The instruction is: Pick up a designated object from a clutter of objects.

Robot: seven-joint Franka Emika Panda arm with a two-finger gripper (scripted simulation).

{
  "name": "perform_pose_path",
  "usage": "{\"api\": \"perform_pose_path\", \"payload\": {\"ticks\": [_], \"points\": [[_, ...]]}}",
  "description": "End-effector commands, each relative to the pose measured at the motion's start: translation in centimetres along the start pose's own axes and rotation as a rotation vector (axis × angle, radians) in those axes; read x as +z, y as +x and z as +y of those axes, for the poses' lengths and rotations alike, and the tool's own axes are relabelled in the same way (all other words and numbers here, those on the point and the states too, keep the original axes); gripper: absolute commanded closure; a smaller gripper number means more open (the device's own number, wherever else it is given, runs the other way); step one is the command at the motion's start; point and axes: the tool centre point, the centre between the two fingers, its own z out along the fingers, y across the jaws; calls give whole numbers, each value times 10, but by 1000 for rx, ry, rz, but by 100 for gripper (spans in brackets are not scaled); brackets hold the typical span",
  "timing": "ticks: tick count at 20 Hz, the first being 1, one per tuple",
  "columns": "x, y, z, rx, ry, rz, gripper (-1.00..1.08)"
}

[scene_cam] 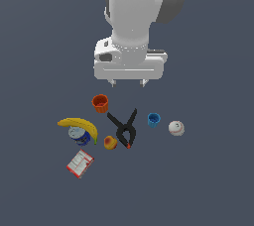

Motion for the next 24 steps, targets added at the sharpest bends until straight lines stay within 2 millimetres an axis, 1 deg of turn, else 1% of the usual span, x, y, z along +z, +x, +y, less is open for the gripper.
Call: {"api": "perform_pose_path", "payload": {"ticks": [1,10,14,19,24], "points": [[0,0,0,0,0,0,-92],[-8,2,-5,16,-1,0,-92],[-7,2,-5,13,-1,0,-92],[7,6,-12,-16,-4,3,-92],[33,13,-26,-75,-9,8,-92]]}}
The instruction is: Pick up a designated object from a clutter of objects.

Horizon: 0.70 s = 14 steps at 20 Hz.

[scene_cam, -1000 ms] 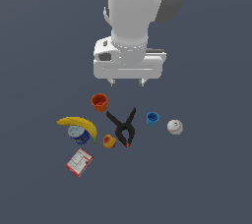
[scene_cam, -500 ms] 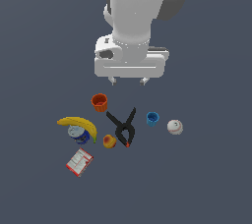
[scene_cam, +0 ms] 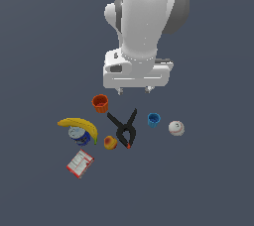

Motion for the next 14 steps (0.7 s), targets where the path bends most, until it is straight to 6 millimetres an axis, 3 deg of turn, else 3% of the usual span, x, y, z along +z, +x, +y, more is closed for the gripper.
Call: {"api": "perform_pose_path", "payload": {"ticks": [1,14], "points": [[16,4,-9,-35,-2,2,-92],[130,9,-79,-300,4,28,-92]]}}
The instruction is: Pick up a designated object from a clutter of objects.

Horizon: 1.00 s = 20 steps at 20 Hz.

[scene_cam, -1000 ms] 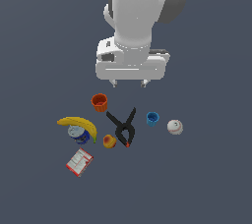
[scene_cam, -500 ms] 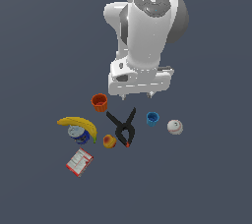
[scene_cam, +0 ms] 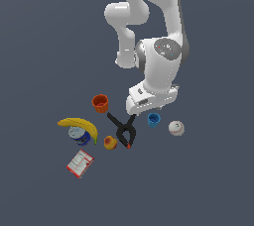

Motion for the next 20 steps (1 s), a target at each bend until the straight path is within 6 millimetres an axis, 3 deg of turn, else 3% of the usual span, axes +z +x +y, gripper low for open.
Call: {"api": "perform_pose_path", "payload": {"ticks": [1,9,20], "points": [[19,1,-13,-46,4,7,-92],[55,0,-39,-133,17,18,-92],[68,-1,-43,-145,19,19,-92]]}}
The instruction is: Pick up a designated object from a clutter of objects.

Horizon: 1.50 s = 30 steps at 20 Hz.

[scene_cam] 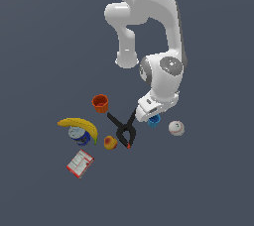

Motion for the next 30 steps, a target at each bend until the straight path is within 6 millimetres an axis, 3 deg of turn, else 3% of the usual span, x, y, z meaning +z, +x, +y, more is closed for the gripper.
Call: {"api": "perform_pose_path", "payload": {"ticks": [1,8,13,14,25,30], "points": [[7,0,0,-1,0,-1,-92],[39,-1,-1,-3,1,0,-92],[47,0,-1,-3,0,1,-92],[47,0,-1,-3,0,1,108],[45,0,0,-3,0,1,108],[35,1,-2,-3,0,1,108]]}}
